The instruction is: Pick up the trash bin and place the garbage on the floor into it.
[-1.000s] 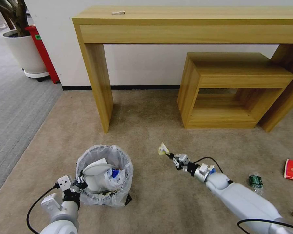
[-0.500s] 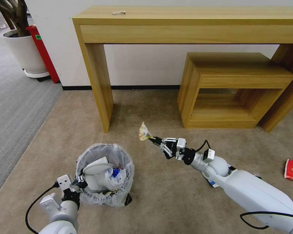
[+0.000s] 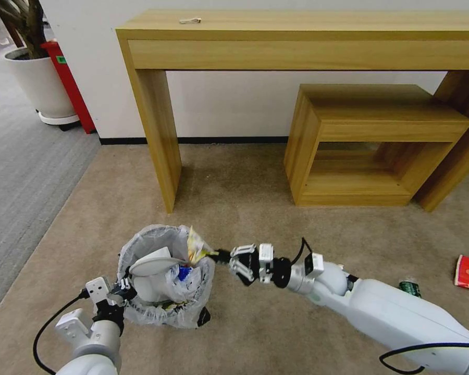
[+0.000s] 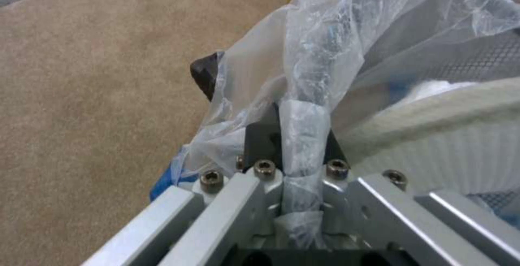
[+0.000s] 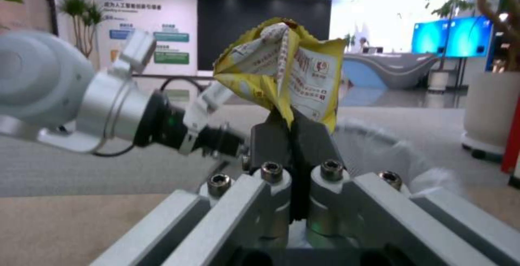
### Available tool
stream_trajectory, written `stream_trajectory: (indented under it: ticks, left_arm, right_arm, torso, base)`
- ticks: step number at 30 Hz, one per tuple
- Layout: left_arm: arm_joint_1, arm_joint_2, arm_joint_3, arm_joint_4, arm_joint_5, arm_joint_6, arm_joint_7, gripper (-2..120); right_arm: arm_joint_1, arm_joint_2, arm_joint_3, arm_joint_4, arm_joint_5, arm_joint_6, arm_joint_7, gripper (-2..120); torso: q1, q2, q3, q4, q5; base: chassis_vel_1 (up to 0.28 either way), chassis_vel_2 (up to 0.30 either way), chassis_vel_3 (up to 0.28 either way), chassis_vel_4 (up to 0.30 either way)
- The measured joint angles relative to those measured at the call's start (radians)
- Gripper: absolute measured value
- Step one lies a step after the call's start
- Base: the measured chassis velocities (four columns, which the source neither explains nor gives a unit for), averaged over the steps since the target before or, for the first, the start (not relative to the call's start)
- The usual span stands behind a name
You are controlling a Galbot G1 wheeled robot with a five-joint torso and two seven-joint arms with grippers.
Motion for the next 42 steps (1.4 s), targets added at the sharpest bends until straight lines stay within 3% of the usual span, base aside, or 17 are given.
stream_trajectory:
  ticks: [14, 30, 42]
  left_arm:
    - [0.043, -0.013, 0.011, -0.044, 0.02, 0.0, 0.007, 1]
    - [0.047, -0.018, 0.035, -0.043, 0.038, -0.003, 0.011, 1]
    - [0.03, -0.01, 0.031, -0.024, 0.018, -0.004, 0.011, 1]
  right_arm:
    - [0.049, 0.107, -0.093, -0.139, -0.064, -0.006, 0.104, 0]
    - [0.055, 0.147, -0.112, -0.199, -0.123, -0.018, 0.187, 0]
    - [0.056, 0.142, -0.103, -0.193, -0.127, -0.028, 0.187, 43]
  torso:
    - [0.0, 0.0, 0.0, 0.0001, -0.0001]
    - [0.0, 0.0, 0.0, 0.0001, 0.0]
    - [0.0, 0.0, 0.0, 0.0, -0.0001]
  base:
    - [0.0, 0.0, 0.0, 0.0]
    - [0.0, 0.0, 0.0, 0.0]
    - [0.0, 0.0, 0.0, 0.0]
